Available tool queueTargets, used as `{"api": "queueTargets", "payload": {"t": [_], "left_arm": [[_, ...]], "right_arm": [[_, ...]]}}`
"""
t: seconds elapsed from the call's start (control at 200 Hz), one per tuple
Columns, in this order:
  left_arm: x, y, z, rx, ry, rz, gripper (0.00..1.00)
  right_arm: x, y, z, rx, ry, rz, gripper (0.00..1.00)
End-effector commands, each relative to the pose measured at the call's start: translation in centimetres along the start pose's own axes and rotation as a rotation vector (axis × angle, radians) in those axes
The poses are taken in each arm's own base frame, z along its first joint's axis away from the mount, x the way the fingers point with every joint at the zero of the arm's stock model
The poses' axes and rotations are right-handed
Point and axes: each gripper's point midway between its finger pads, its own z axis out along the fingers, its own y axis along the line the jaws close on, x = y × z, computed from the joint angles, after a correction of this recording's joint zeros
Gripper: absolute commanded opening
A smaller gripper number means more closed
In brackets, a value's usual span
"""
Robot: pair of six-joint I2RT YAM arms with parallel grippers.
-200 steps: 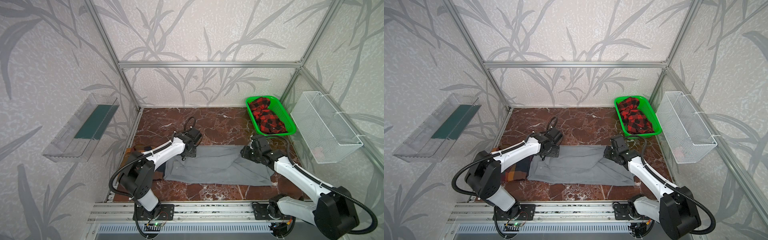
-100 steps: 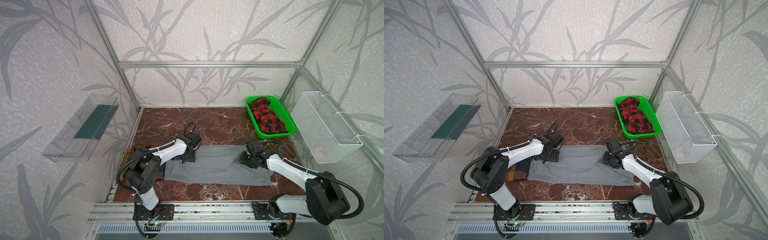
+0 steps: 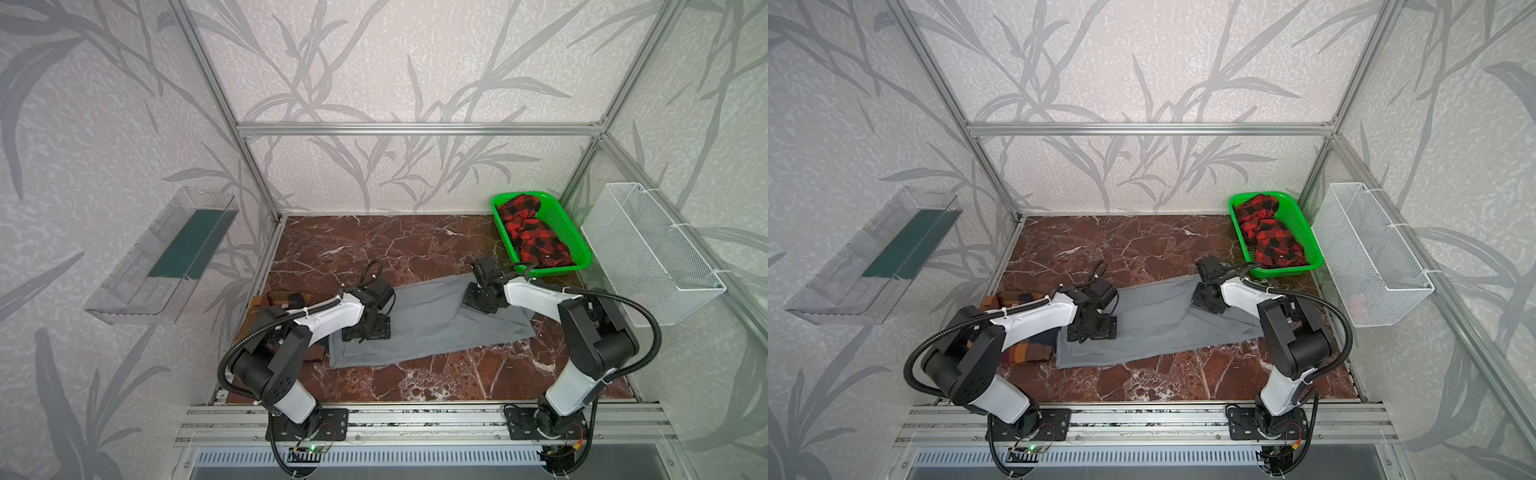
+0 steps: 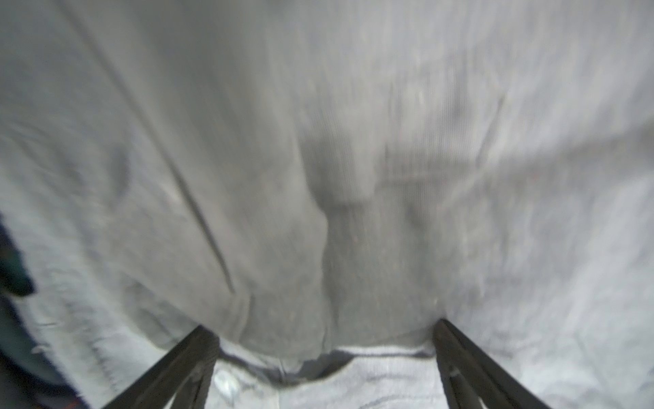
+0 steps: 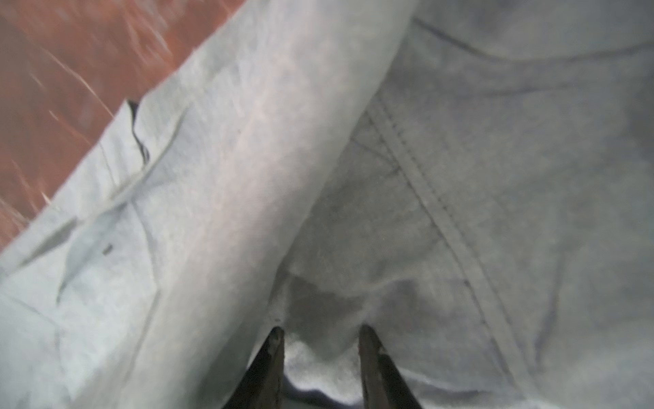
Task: Fold and stack the long sleeve shirts
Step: 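Swing the grey shirt lengthwise toward the robot with both grippers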
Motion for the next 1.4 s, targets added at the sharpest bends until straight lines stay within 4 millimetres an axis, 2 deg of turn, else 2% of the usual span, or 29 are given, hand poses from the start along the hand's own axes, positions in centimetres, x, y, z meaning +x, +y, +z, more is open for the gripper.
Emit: {"api": "queueTargets", "payload": {"t": [0.0, 0.12, 0.28, 0.43, 0.565, 0.73, 0.83, 0.94, 1.045, 1.15, 1.225, 1.25, 1.275, 1.395], "left_arm": [[2.1, -0.8, 0.5, 0.077, 0.05, -0.055, 0.95], [3.5, -0.9, 0.8, 0.096, 0.051, -0.068, 0.95], [5.2, -1.5, 1.0, 0.139, 0.027, -0.103, 0.95], [6.5, -3.4, 1.4, 0.215, 0.022, -0.14, 0.95], [7.1, -6.0, 0.6, 0.242, -0.022, -0.123, 0.95], [7.5, -9.5, -0.9, 0.326, -0.089, -0.151, 0.95], [8.1, -11.8, -1.9, 0.37, -0.109, -0.149, 0.95], [8.7, -14.1, -3.5, 0.389, -0.138, -0.131, 0.95], [9.2, -14.3, -4.7, 0.366, -0.141, -0.143, 0.95], [9.3, -13.6, -6.7, 0.387, -0.176, -0.168, 0.95], [9.1, -13.3, -8.6, 0.431, -0.215, -0.17, 0.95], [9.0, -13.0, -9.4, 0.442, -0.229, -0.173, 0.95], [8.8, -12.9, -10.1, 0.455, -0.243, -0.169, 0.95], [7.9, -11.4, -13.3, 0.483, -0.319, -0.135, 0.95]], "right_arm": [[0.4, 0.1, 2.9, 0.027, 0.071, -0.049, 0.36], [-1.4, 2.4, 4.6, -0.001, 0.081, -0.103, 0.36], [-4.0, 5.5, 5.6, -0.046, 0.062, -0.162, 0.36], [-6.5, 8.9, 5.5, -0.132, 0.008, -0.239, 0.35], [-7.9, 10.8, 5.0, -0.169, -0.002, -0.282, 0.35], [-8.9, 12.4, 2.9, -0.211, -0.017, -0.352, 0.37], [-9.4, 12.6, 0.8, -0.222, -0.034, -0.37, 0.39], [-9.8, 12.4, -2.7, -0.238, -0.085, -0.384, 0.42], [-8.8, 11.9, -5.2, -0.263, -0.104, -0.383, 0.43], [-6.6, 11.2, -7.0, -0.309, -0.1, -0.367, 0.44], [-4.0, 11.4, -8.1, -0.369, -0.087, -0.374, 0.44], [-3.0, 11.2, -7.8, -0.372, -0.071, -0.378, 0.45], [-2.1, 11.3, -8.7, -0.387, -0.072, -0.385, 0.45], [3.2, 10.4, -8.6, -0.417, -0.011, -0.389, 0.45]]}}
